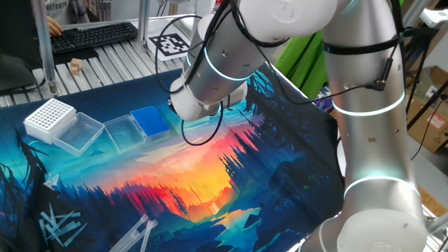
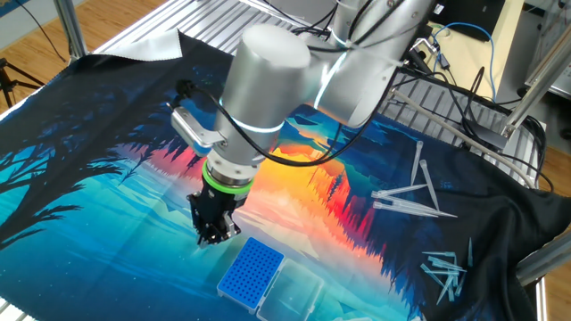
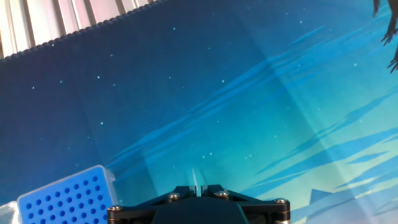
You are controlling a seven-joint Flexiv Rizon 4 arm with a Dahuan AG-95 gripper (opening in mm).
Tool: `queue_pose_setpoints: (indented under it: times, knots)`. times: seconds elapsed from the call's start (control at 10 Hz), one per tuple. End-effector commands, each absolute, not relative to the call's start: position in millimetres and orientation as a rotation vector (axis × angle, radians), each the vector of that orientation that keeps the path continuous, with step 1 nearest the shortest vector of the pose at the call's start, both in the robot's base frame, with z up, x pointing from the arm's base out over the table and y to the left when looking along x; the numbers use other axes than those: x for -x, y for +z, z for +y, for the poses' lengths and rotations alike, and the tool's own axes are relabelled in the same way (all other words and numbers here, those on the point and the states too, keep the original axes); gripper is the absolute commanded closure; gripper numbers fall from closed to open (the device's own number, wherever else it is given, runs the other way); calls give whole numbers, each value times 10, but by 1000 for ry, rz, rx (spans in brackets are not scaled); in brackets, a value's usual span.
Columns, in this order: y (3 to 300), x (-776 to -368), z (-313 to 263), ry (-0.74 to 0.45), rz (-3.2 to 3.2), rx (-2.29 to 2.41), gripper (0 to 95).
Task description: Insert a small pipette tip into the holder for small pipette tips
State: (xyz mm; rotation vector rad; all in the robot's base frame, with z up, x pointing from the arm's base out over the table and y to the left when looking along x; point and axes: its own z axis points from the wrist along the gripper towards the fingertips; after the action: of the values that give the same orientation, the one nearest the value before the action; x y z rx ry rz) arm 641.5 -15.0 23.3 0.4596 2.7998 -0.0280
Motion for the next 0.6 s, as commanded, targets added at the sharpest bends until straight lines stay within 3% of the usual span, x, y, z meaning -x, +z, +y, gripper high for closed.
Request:
queue_pose_setpoints:
  times: [0.1,0.6]
  knots:
    - [245,-6416,-129,-27,2821,-478,950]
    - [390,-6362,2,3,2891,-527,950]
